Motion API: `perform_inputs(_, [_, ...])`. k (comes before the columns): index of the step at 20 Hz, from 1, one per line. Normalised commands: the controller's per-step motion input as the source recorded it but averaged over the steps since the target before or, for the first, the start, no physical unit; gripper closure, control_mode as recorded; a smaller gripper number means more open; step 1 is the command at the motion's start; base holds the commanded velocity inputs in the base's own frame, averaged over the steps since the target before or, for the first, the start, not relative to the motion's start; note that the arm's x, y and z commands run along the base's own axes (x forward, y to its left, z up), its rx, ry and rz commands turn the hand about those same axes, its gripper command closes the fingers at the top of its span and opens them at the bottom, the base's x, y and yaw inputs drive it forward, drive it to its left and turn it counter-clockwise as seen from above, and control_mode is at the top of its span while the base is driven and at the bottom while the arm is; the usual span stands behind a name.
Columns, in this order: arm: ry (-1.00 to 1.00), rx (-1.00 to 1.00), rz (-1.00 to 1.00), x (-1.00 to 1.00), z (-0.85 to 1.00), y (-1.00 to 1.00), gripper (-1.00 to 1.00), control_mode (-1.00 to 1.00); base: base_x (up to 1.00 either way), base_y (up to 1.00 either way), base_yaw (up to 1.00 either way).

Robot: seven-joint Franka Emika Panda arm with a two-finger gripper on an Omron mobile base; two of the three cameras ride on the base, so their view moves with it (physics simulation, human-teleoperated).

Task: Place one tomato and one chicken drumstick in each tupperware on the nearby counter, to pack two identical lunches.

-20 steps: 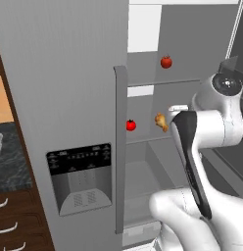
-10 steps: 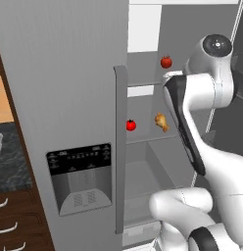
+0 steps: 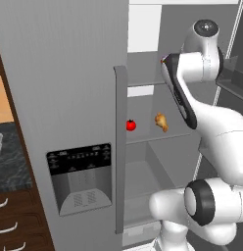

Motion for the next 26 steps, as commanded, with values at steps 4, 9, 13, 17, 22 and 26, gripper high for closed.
perform_inputs(4, [0.00,0.00,-0.04,0.98,0.00,-0.12,-1.00,-1.00,0.00,0.00,0.00])
perform_inputs(9, [0.00,0.01,0.00,0.61,0.00,-0.05,-1.00,-1.00,0.00,0.00,0.00])
perform_inputs(13, [0.00,0.03,0.00,0.36,0.00,-0.32,-1.00,-1.00,0.00,0.00,0.00])
perform_inputs(17, [0.00,0.01,0.00,0.34,0.00,-0.08,-1.00,-1.00,0.00,0.00,0.00])
perform_inputs(22, [0.00,0.01,0.00,0.30,0.00,0.00,-1.00,-1.00,0.00,0.00,0.00])
perform_inputs(26, [0.00,0.01,0.02,0.41,0.00,0.00,-1.00,-1.00,0.00,0.00,0.00])
